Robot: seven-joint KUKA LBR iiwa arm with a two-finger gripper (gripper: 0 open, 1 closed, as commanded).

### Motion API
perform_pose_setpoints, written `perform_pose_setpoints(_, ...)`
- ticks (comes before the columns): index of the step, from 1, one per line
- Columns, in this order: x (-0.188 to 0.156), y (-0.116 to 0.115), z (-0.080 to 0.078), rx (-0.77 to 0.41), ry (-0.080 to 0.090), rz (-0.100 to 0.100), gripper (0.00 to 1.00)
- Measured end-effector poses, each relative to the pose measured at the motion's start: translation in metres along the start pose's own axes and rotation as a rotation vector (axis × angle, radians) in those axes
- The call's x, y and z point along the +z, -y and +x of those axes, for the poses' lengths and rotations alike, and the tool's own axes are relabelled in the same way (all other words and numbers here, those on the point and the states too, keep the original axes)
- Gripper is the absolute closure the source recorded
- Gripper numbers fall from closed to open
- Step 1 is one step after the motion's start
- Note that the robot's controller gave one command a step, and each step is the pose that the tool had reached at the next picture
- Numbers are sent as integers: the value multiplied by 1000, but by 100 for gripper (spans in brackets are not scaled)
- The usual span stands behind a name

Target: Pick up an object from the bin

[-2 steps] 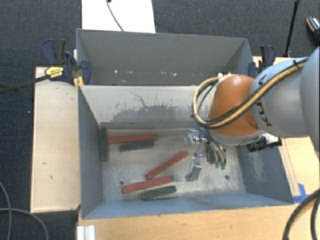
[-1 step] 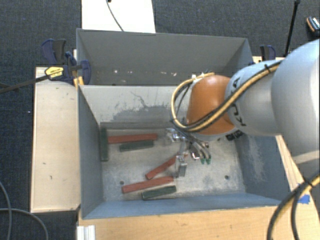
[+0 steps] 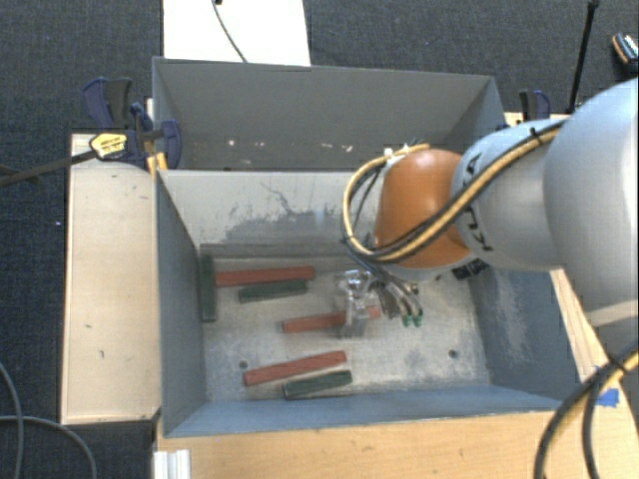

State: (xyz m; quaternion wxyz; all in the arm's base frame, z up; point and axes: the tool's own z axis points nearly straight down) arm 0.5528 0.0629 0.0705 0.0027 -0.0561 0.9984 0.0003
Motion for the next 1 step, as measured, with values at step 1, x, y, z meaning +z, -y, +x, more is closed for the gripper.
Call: perform_pose_setpoints(1, -146, 62, -9, -187, 5, 3, 100)
